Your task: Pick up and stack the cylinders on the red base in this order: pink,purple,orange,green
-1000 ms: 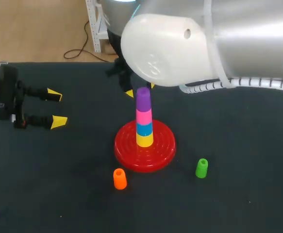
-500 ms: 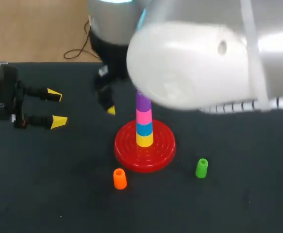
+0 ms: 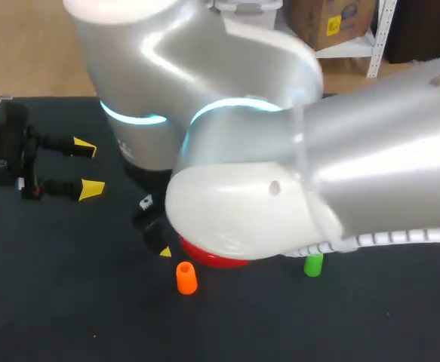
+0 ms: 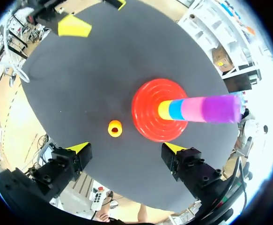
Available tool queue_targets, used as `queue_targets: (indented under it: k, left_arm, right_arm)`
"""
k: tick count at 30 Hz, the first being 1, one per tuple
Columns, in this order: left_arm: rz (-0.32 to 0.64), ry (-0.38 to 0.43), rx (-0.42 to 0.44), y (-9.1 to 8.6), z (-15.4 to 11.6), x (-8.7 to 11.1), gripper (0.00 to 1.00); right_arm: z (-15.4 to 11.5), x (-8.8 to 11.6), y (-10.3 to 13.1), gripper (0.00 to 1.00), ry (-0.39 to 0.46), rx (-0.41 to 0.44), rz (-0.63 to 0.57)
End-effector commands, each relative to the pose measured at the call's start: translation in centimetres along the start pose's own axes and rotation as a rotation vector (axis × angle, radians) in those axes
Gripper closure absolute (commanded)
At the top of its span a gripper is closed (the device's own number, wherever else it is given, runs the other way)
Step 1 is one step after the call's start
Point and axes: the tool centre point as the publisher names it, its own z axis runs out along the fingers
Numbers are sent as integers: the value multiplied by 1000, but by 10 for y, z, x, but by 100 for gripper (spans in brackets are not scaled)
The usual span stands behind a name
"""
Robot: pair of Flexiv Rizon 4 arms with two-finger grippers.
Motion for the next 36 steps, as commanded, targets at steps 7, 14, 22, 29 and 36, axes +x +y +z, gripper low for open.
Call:
queue_targets:
  k: [7, 14, 22, 29, 36]
  left_arm:
    - [1, -3, -3, 0, 0, 1, 0]
    - [1, -3, -3, 0, 0, 1, 0]
    - [1, -3, -3, 0, 0, 1, 0]
    - [1, -3, -3, 0, 0, 1, 0]
    - [1, -3, -3, 0, 0, 1, 0]
  right_arm:
    - [36, -12, 10, 0, 24, -16, -37]
    - [50, -10, 17, 0, 4, -23, -56]
    - [71, 0, 18, 0, -34, -47, -47]
    - [78, 4, 20, 0, -39, -54, -47]
    - [82, 2, 20, 0, 10, -49, -35]
